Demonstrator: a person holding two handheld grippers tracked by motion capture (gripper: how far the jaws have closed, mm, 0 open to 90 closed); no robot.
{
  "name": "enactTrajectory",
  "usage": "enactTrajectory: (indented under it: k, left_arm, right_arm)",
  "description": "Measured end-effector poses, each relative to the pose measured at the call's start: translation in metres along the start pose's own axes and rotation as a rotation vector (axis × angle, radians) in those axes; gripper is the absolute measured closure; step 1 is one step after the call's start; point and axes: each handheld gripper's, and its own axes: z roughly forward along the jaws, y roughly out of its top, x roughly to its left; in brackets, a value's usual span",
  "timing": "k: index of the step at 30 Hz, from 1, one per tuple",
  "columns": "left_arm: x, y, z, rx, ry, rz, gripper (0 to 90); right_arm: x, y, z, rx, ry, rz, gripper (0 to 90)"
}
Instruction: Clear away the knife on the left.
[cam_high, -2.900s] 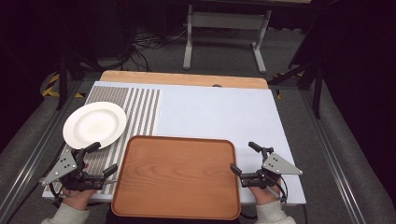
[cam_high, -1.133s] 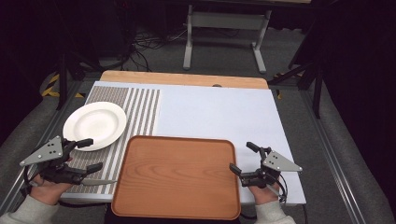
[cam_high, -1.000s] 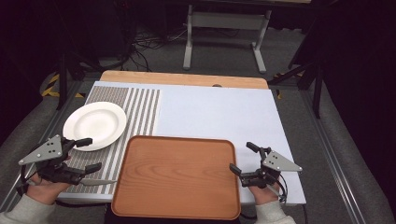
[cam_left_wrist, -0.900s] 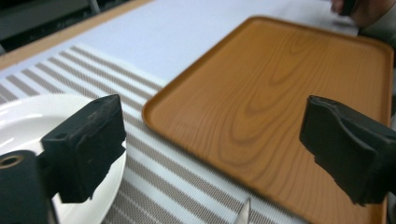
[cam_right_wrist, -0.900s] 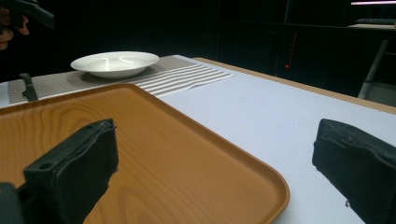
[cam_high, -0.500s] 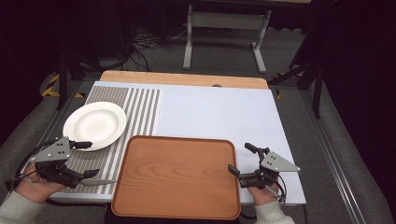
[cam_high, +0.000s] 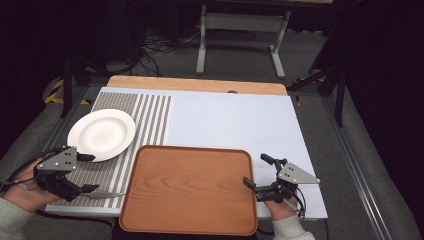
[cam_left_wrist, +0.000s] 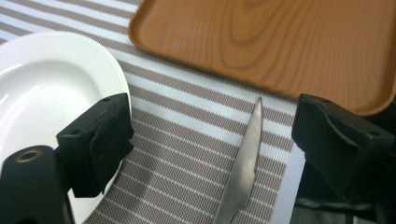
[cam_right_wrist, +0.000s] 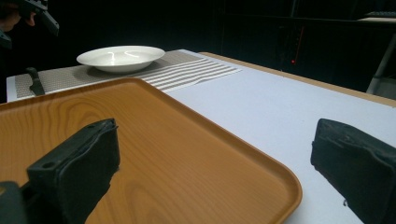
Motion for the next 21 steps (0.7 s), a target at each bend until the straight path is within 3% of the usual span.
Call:
enactTrajectory:
  k: [7, 11, 18, 21]
  left_arm:
    - [0.004, -0.002, -0.001, 0.057, -0.027, 0.004, 14.8]
    - [0.007, -0.003, 0.001, 0.094, -0.083, -0.051, 16.4]
    - [0.013, -0.010, 0.003, 0.160, -0.096, -0.032, 19.6]
    - [0.014, -0.013, 0.005, 0.195, -0.117, -0.006, 21.3]
  right_arm:
    - [0.001, 0.001, 0.001, 0.014, 0.001, -0.013, 1.7]
    - [-0.002, 0.004, -0.003, -0.004, -0.005, -0.014, 1.7]
    - [-0.004, 0.005, -0.008, -0.019, -0.011, -0.004, 1.7]
    - [-0.004, 0.005, -0.007, -0.022, -0.004, -0.005, 1.9]
